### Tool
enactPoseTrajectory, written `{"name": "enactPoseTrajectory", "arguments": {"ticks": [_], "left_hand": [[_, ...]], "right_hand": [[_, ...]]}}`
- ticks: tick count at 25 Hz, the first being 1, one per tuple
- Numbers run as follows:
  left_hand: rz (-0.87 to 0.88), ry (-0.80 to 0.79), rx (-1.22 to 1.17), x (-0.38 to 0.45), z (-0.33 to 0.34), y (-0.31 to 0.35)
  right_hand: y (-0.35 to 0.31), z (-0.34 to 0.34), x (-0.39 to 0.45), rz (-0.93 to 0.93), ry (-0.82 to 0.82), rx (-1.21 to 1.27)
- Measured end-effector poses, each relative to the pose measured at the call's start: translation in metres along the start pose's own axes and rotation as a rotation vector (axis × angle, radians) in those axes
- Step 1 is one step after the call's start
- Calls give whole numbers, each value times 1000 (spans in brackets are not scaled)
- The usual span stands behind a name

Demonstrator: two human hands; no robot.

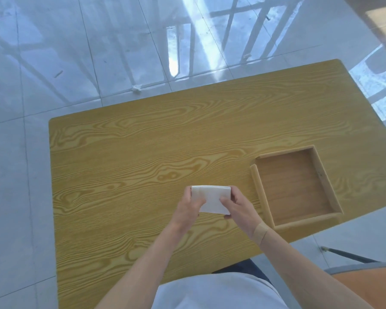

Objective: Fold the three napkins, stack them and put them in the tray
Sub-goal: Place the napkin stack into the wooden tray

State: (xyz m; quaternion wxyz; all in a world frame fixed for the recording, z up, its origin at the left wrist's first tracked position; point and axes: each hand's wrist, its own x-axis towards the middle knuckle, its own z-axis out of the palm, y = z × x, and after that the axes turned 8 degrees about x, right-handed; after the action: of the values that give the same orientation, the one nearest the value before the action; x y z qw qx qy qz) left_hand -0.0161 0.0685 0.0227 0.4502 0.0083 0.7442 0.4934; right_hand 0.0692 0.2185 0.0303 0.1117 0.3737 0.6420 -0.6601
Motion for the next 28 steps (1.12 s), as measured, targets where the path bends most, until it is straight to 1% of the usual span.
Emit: {"name": "enactPoseTrajectory", "arguments": {"ticks": [3, 6, 8, 10, 13, 15, 18, 21, 24, 28], "left_hand": [[-18, -115, 43, -5, 10, 9], [-19, -153, 87, -8, 36, 20], [-1, -111, 96, -8, 62, 28], [24, -28, 98, -9, 94, 35], [14, 104, 60, -9, 145, 44], [2, 147, 43, -8, 178, 50], [-18, 180, 36, -6, 219, 59], [-43, 199, 85, -3, 246, 66], [-72, 189, 96, -3, 256, 71], [-86, 184, 97, 5, 256, 73]], "right_hand": [[0, -33, -6, 0, -10, 39], [6, -73, -13, -12, -14, 88], [10, -103, -16, -15, -9, 122], [16, -138, -20, -30, -19, 137], [24, -189, -25, -65, -14, 91], [27, -221, -28, -93, 13, 56], [31, -261, -30, -115, 65, 44], [37, -287, -32, -114, 118, 53], [41, -298, -30, -91, 138, 69], [40, -303, -20, -39, 113, 68]]}}
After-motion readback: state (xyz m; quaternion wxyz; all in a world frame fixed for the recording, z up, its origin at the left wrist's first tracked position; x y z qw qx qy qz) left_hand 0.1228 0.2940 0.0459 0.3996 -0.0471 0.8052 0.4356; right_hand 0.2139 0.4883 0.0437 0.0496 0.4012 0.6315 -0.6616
